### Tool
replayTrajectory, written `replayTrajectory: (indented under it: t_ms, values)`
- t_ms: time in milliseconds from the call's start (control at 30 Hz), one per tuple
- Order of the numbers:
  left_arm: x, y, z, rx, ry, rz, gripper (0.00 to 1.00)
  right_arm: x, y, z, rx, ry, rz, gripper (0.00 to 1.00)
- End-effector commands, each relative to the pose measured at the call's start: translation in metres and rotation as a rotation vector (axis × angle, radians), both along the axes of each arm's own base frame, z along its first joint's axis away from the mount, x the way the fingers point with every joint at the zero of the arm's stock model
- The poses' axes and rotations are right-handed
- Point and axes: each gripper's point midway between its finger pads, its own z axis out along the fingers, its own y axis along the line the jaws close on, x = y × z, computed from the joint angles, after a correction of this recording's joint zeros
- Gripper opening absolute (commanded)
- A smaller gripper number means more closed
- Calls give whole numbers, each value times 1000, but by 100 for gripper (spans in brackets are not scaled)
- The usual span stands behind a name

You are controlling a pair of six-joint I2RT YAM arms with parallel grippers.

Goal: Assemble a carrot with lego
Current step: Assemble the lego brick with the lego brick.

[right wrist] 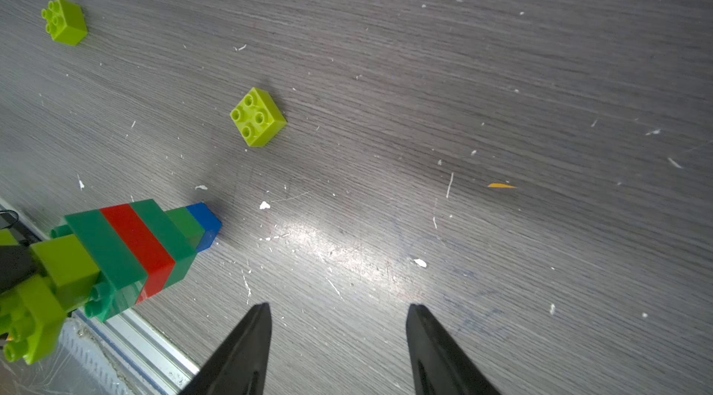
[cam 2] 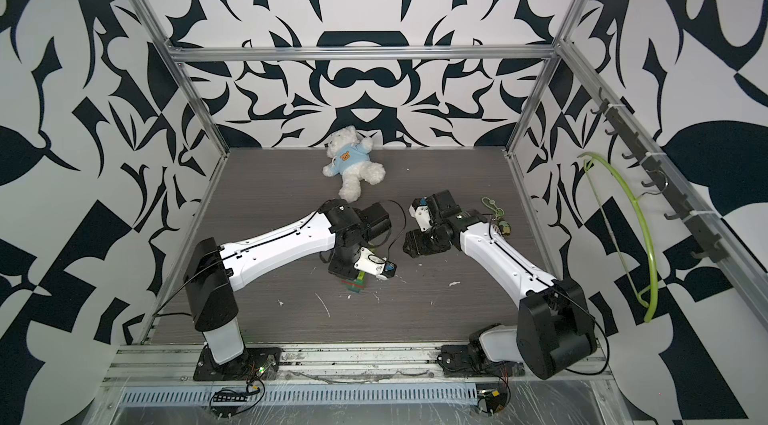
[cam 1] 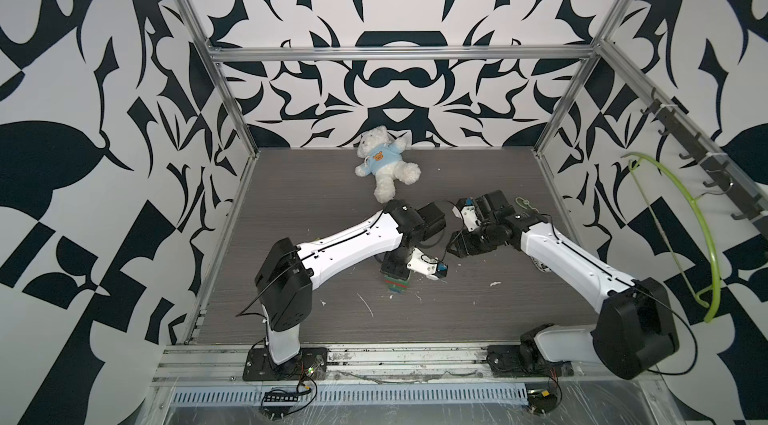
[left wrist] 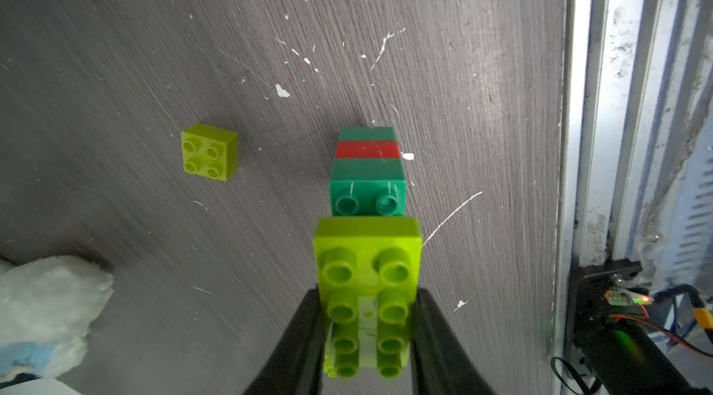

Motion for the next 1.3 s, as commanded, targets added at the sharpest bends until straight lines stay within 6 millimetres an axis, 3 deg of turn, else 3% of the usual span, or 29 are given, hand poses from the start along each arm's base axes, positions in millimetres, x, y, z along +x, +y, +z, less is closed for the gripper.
replayTrajectory:
  t_ms: [0,200,367,967,1267]
  values:
    - [-25,10,-32,49,177,23,8,0,3,2,6,-8,13,61]
    - [-19,12,-29,51,105,0,8,0,2,1,4,-6,13,61]
    - [-10,11,-15,72,42,35,13,1,2,1,1,-4,14,61]
    - [1,-3,21,-118,13,53,16,0,2,1,0,-6,14,61]
    - [-3,7,13,-64,46,67,16,-1,2,1,2,-5,14,61]
